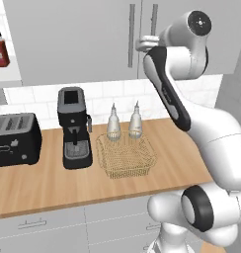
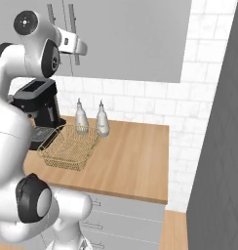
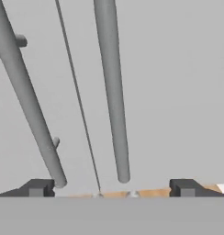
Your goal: Open the cabinet, pick up the bread from the cabinet and place it in the basket. Then move the basket to the dining counter.
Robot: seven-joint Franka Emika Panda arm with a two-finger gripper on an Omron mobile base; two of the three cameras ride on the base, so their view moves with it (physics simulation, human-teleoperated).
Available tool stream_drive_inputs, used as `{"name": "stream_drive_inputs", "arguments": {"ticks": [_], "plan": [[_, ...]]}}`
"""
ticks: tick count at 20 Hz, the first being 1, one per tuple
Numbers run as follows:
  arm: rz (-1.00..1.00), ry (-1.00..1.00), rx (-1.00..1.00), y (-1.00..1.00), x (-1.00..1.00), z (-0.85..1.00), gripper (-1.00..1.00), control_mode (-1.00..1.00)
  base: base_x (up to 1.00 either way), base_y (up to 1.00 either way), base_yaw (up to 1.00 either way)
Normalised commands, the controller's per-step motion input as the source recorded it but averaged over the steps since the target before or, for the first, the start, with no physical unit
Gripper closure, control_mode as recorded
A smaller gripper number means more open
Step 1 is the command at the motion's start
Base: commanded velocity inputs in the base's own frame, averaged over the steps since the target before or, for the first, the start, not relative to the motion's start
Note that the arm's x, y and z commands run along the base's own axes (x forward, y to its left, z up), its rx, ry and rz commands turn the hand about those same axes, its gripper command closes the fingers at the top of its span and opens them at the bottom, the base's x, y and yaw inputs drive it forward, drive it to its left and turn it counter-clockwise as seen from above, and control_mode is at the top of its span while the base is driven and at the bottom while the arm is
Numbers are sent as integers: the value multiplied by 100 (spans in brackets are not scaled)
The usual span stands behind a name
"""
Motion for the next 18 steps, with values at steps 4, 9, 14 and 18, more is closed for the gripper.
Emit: {"name": "stream_drive_inputs", "arguments": {"ticks": [4,9,14,18], "plan": [[-2,-1,0,-6,32,-4,-100,-100,0,0,0],[-2,-1,2,0,65,-2,-100,-100,0,0,0],[0,0,5,-3,32,-3,-100,-100,0,0,0],[0,-2,5,-1,31,-13,-100,-100,0,0,0]]}}
